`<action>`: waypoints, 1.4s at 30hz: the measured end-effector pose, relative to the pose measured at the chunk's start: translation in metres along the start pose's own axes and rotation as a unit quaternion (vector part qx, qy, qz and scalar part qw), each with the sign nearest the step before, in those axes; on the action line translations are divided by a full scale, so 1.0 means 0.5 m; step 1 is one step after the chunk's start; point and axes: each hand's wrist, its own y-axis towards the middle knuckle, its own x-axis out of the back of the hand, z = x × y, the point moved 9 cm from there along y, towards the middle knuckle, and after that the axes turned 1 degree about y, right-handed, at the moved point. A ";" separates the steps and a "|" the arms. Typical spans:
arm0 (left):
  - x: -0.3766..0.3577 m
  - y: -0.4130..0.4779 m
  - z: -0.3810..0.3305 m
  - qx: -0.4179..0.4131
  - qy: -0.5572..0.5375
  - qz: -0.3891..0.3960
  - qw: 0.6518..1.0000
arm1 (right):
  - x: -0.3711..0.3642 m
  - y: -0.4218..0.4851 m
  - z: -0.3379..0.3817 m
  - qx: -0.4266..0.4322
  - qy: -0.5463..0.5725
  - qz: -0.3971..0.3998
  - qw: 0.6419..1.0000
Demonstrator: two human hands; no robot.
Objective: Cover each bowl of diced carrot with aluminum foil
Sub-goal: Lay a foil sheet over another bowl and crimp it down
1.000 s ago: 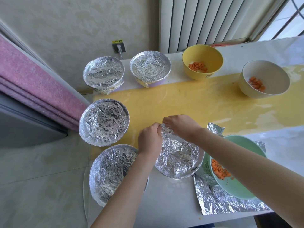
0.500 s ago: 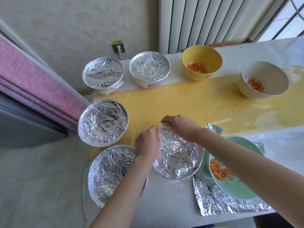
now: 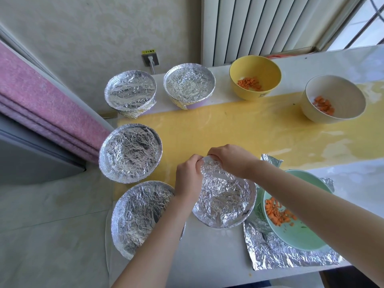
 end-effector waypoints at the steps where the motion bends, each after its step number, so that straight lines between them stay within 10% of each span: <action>1: 0.000 -0.002 -0.003 -0.002 0.001 -0.003 1.000 | -0.002 0.000 0.006 0.007 0.005 0.011 1.000; 42: 0.003 -0.027 -0.003 -0.005 0.013 -0.028 1.000 | -0.009 0.000 0.014 -0.013 0.029 0.015 0.999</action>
